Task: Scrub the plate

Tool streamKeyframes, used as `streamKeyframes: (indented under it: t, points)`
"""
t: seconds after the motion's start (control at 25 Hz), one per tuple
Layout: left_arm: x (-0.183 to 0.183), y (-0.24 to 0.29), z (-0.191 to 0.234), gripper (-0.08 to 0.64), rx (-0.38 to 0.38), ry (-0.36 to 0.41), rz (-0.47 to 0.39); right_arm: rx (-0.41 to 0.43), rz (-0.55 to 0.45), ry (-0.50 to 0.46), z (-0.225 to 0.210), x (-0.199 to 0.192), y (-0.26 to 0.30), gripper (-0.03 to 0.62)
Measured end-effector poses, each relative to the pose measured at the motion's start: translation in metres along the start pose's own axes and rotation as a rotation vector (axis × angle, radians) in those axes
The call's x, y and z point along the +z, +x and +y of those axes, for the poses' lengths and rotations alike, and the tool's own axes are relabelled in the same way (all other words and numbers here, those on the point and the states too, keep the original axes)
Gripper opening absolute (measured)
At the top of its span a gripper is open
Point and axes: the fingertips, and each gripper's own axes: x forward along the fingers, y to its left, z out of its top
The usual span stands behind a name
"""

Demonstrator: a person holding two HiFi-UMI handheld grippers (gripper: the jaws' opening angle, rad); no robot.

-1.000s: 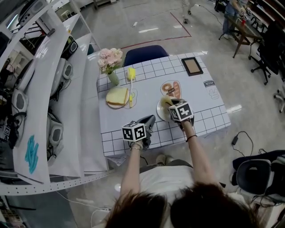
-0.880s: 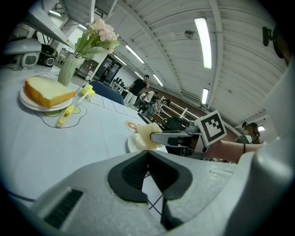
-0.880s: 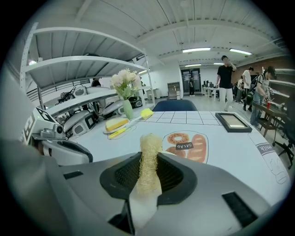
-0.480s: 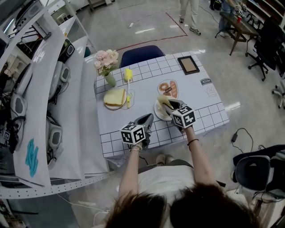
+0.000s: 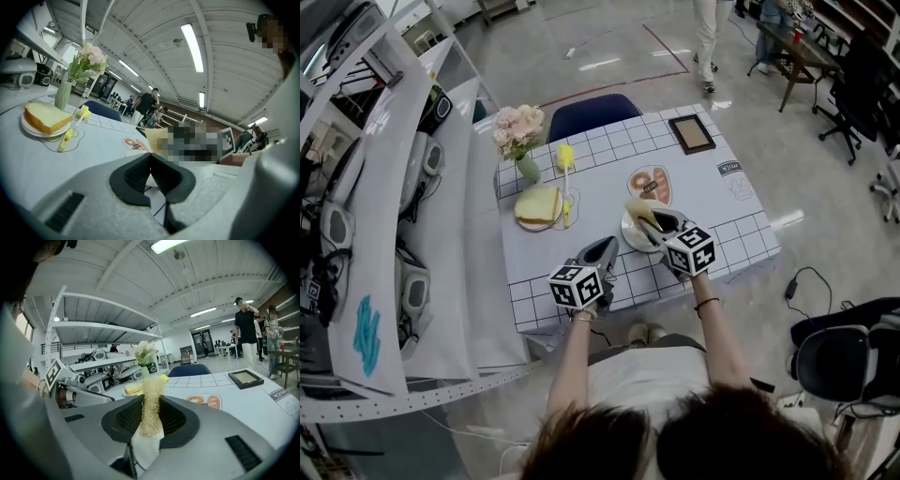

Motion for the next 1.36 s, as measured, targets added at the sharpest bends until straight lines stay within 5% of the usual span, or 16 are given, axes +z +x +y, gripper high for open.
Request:
streamKeyframes:
  t: [0.44,1.36]
  points:
    - [0.014,-0.005,-0.01,0.011,-0.012,0.061,-0.051,0.058,-0.115,0.03,0.011,0.017,-0.016,0.083]
    - [0.035,-0.009,-0.016,0.011,0.009,0.146,-0.104,0.088,-0.155,0.0,0.02,0.036,-0.025,0.083]
